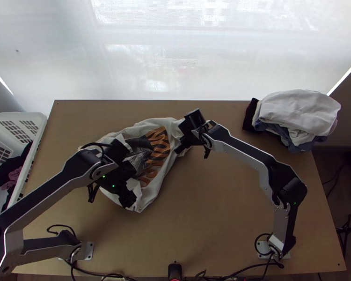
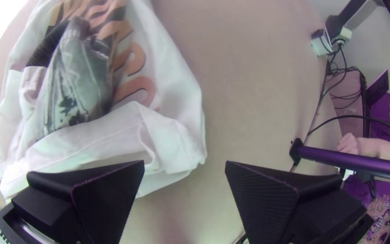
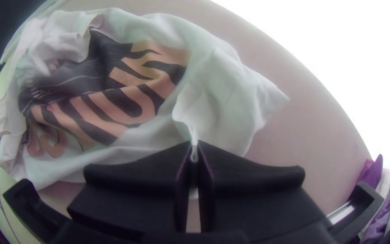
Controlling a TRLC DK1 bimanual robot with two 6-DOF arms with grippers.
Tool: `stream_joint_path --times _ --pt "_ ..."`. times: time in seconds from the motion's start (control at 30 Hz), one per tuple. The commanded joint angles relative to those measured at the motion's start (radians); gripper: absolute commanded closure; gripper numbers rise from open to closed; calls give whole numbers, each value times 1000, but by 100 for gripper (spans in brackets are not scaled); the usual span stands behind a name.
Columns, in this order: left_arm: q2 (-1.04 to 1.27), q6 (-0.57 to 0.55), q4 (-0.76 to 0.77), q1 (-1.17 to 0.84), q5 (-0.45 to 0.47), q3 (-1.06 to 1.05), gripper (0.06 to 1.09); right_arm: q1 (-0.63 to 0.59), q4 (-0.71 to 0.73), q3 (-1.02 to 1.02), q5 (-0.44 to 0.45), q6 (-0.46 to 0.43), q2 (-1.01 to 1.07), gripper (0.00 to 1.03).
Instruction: Fold the t-shirt
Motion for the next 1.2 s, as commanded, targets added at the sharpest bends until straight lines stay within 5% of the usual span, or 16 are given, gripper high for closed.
stream_joint_path --times 0.0,0.9,1.17 --pt "60 -23 -42 -97 13 25 21 -20 2 -29 1 2 -27 100" --pt "111 -42 152 -79 -56 -152 21 -12 5 -61 2 -6 -62 100" --pt "126 -12 158 -71 -58 -146 77 -12 5 -75 2 -7 -73 100"
